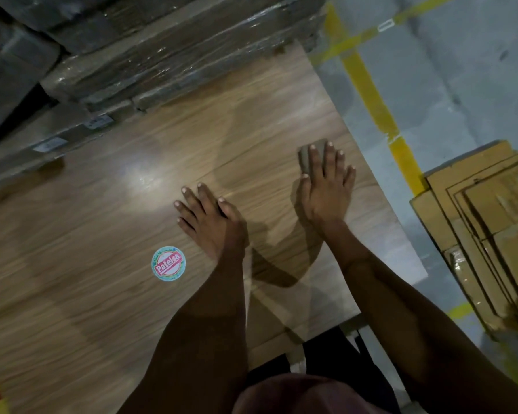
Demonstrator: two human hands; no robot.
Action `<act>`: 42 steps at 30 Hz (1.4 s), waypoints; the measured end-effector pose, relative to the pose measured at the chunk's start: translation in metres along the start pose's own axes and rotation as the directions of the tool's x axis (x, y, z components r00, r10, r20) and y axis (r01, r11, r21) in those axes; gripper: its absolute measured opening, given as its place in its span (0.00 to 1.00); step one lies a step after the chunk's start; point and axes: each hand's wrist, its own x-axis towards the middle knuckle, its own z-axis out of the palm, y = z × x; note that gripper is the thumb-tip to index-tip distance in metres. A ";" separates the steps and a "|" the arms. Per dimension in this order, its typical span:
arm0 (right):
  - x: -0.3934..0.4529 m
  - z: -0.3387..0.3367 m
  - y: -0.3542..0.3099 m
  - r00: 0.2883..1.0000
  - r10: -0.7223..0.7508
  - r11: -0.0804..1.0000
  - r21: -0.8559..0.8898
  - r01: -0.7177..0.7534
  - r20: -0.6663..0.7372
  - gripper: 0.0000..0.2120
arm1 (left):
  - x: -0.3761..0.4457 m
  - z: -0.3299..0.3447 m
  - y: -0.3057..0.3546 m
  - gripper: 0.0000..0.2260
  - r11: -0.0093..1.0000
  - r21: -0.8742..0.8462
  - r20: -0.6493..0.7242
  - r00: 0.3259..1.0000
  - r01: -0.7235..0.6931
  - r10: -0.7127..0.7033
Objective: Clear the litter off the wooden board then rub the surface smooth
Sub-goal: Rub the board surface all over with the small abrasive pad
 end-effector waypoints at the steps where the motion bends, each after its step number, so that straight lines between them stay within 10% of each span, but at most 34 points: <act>1: -0.005 0.001 -0.005 1.000 0.029 1.000 0.004 -0.029 -0.003 0.30 | 0.000 0.000 0.000 0.26 1.000 0.000 -0.001 1.000 0.000 0.000; 7: -0.041 0.001 0.002 0.964 -0.253 0.967 -0.005 0.254 0.077 0.32 | 0.000 0.001 -0.001 0.26 1.000 0.005 -0.011 1.000 -0.011 0.011; 14: -0.049 -0.004 0.022 0.996 0.088 0.996 0.008 -0.088 -0.006 0.30 | -0.002 0.001 0.000 0.25 1.000 0.005 -0.015 1.000 -0.019 0.019; 22: -0.079 -0.002 0.025 0.979 -0.197 0.980 -0.010 0.198 0.059 0.31 | 0.000 0.003 -0.001 0.25 1.000 -0.019 -0.017 1.000 -0.017 0.017; 29: -0.086 -0.008 0.045 0.990 0.141 0.989 0.038 -0.141 0.001 0.31 | 0.001 0.007 -0.004 0.26 1.000 0.011 -0.001 1.000 -0.025 0.025; 37: -0.146 -0.008 0.064 0.975 -0.201 0.979 -0.012 0.203 0.100 0.31 | 0.003 0.005 -0.007 0.27 0.999 0.017 0.055 0.998 -0.043 0.042; 42: -0.145 -0.017 0.087 0.989 0.124 0.990 0.051 -0.129 0.081 0.30 | 0.003 0.004 -0.017 0.32 0.989 0.016 0.113 0.983 -0.144 0.142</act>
